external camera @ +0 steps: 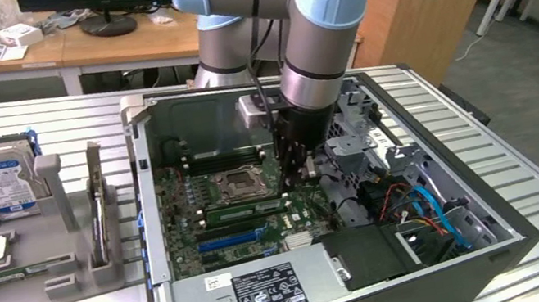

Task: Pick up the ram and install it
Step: 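Press down the ram until it locks into place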

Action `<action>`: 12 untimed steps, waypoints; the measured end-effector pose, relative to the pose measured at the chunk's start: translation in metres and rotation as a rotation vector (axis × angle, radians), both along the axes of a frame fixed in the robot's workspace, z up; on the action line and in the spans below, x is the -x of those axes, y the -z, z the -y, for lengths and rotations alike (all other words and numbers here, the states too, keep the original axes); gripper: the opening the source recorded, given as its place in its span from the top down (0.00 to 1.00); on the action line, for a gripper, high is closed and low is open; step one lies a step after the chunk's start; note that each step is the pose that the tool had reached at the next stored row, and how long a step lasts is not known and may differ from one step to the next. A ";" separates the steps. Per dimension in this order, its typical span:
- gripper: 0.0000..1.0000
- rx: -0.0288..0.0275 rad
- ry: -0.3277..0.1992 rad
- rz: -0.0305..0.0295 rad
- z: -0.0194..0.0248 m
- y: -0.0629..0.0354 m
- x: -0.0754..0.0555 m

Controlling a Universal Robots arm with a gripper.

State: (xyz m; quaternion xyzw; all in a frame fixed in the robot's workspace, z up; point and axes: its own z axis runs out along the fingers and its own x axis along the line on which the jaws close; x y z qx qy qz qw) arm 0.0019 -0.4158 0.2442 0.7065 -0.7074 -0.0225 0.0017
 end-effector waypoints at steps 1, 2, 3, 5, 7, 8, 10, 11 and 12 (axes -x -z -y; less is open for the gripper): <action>0.89 0.0001 0.000 0.0000 0.0000 -0.0001 0.000; 0.89 0.0000 0.000 0.0000 0.0000 -0.0001 0.000; 0.89 0.0000 0.000 0.0001 0.0000 -0.0001 0.000; 0.89 0.0002 0.000 0.0000 0.0000 -0.0002 0.000; 0.89 0.0002 0.000 0.0000 0.0000 -0.0002 0.000; 0.89 0.0003 0.000 0.0000 0.0000 -0.0003 0.001; 0.89 0.0003 0.000 -0.0001 0.0000 -0.0003 0.003; 0.89 0.0004 0.000 0.0000 0.0001 -0.0003 0.005; 0.89 0.0004 0.000 -0.0001 0.0001 -0.0003 0.007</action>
